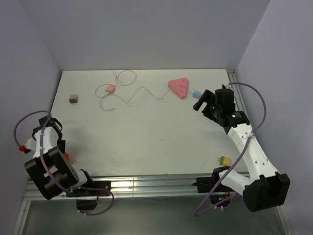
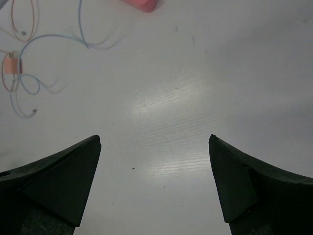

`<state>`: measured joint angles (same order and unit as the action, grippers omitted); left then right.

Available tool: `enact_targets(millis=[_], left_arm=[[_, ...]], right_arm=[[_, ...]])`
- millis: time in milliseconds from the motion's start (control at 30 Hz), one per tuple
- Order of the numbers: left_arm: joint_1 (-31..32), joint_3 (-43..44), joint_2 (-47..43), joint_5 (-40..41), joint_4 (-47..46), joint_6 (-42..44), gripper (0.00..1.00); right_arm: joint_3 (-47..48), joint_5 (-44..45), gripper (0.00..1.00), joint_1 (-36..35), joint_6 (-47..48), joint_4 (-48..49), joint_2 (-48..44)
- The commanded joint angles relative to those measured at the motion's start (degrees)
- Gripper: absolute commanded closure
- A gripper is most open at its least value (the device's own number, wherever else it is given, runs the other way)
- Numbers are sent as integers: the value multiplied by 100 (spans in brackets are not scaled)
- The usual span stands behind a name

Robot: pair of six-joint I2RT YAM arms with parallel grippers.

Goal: Insert the plug

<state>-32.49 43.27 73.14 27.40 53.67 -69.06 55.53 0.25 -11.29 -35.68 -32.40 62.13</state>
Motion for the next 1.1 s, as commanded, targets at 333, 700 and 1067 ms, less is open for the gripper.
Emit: enact_targets(millis=[333, 700, 1067], left_arm=[[2605, 437, 1263, -998, -1068, 630, 100], [4636, 473, 1501, -1421, -1368, 77, 100], [5894, 920, 2458, -1667, -1271, -591, 100]], right_arm=[[-384, 809, 0, 996, -343, -1171, -544], [-1281, 466, 1, 2201, -333, -1883, -755], [-1816, 1223, 2, 2807, -1678, -2472, -614]])
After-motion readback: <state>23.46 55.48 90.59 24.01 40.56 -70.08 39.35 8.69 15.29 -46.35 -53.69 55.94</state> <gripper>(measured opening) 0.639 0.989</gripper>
